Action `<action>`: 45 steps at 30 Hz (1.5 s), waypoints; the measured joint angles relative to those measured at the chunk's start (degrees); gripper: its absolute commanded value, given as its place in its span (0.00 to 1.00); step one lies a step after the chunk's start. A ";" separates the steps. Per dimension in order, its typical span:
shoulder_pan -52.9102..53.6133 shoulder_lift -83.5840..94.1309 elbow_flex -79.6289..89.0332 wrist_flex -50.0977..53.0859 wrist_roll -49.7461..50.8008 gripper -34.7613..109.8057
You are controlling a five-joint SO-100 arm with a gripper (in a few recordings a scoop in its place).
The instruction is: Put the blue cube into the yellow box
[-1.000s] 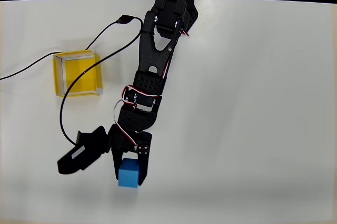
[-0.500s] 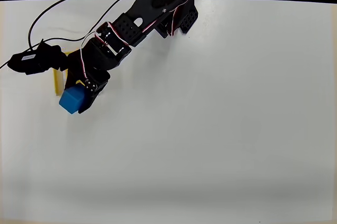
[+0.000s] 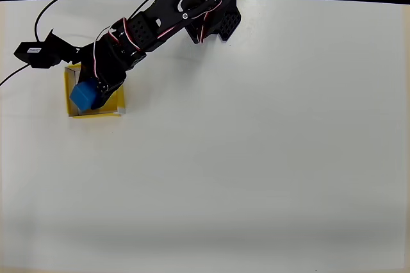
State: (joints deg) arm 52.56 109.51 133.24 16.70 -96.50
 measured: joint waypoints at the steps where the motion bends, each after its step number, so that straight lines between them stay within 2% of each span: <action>1: 0.18 -0.88 0.00 -0.70 0.00 0.34; 18: 1.67 -7.91 3.16 -8.79 -1.67 0.34; 30: 2.72 -8.44 6.77 -11.95 -2.64 0.45; 37: 2.72 -8.00 7.29 -11.95 -3.08 0.48; 45: 2.46 0.88 8.53 -13.89 -4.04 0.49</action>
State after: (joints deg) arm 55.02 110.39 141.77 2.81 -100.55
